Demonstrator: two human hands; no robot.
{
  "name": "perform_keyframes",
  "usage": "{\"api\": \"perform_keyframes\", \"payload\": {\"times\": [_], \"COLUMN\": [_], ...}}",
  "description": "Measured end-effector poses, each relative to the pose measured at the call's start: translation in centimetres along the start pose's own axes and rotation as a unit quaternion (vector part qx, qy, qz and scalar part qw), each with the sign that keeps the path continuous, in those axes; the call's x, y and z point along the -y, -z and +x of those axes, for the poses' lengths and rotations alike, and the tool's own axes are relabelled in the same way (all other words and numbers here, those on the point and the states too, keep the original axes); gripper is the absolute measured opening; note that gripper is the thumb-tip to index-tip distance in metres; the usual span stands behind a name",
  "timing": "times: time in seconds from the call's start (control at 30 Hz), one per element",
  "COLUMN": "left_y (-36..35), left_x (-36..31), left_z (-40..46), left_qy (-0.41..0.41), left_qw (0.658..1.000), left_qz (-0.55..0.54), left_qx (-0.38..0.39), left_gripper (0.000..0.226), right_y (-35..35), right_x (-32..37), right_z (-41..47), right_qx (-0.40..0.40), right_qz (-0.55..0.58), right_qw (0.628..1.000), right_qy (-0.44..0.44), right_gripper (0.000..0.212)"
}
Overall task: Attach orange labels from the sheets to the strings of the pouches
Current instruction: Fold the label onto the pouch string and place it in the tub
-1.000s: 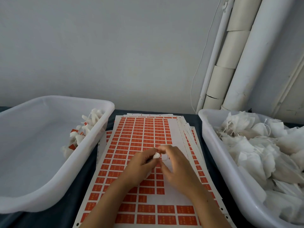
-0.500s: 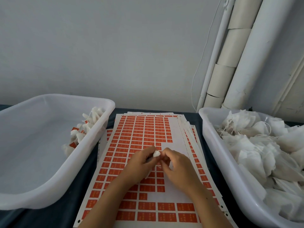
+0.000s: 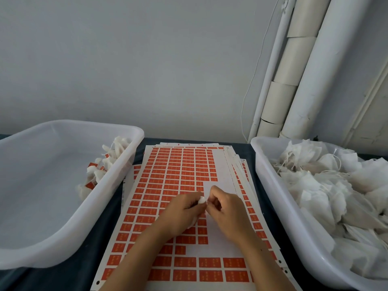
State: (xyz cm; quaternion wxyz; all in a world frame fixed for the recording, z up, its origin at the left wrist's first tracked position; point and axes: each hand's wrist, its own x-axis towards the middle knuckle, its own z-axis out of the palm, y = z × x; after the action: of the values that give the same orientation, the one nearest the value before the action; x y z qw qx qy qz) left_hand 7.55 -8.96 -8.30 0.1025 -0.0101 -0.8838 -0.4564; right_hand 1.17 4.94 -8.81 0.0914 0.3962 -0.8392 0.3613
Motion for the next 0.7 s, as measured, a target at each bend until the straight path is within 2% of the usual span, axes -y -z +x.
{"api": "perform_keyframes", "payload": {"times": [0.13, 0.2, 0.23, 0.3, 0.37, 0.4, 0.43, 0.5, 0.6, 0.7], "left_y": [0.2, 0.5, 0.5, 0.4, 0.3, 0.2, 0.2, 0.4, 1.1, 1.9], "left_x": [-0.2, -0.4, -0.7, -1.1, -1.1, -1.1, -1.1, -0.8, -0.4, 0.2], "left_z": [-0.2, -0.1, -0.2, -0.5, -1.0, -1.2, -1.5, -2.1, -2.7, -2.8], "left_qy": [0.031, 0.036, 0.035, 0.038, 0.043, 0.045, 0.044, 0.055, 0.101, 0.152], "left_qw": [0.997, 0.99, 0.982, 0.963, 0.951, 0.952, 0.959, 0.981, 0.993, 0.987], "left_qz": [0.062, 0.122, 0.158, 0.214, 0.239, 0.24, 0.226, 0.154, 0.062, -0.01], "left_qx": [0.033, 0.069, 0.098, 0.16, 0.189, 0.184, 0.167, 0.102, 0.011, -0.057], "left_gripper": [0.024, 0.014, 0.015, 0.03, 0.048, 0.052, 0.043, 0.01, 0.024, 0.025], "right_y": [0.5, 0.8, 0.9, 1.2, 1.6, 1.7, 1.8, 1.9, 2.1, 2.2], "right_x": [-0.6, -0.7, -0.7, -0.7, -0.5, -0.4, -0.2, 0.1, 0.7, 1.2], "right_z": [0.0, 0.1, 0.1, 0.0, -0.2, -0.3, -0.6, -1.1, -2.2, -2.9], "right_qx": [0.059, 0.072, 0.082, 0.114, 0.152, 0.166, 0.175, 0.181, 0.188, 0.188], "right_qz": [0.025, 0.038, 0.046, 0.067, 0.079, 0.073, 0.061, 0.026, -0.045, -0.1], "right_qw": [0.998, 0.997, 0.996, 0.991, 0.985, 0.983, 0.982, 0.983, 0.981, 0.97], "right_qy": [0.0, -0.003, -0.008, -0.023, -0.039, -0.041, -0.04, -0.03, 0.031, 0.116], "right_gripper": [0.021, 0.023, 0.024, 0.022, 0.017, 0.015, 0.014, 0.013, 0.014, 0.023]}}
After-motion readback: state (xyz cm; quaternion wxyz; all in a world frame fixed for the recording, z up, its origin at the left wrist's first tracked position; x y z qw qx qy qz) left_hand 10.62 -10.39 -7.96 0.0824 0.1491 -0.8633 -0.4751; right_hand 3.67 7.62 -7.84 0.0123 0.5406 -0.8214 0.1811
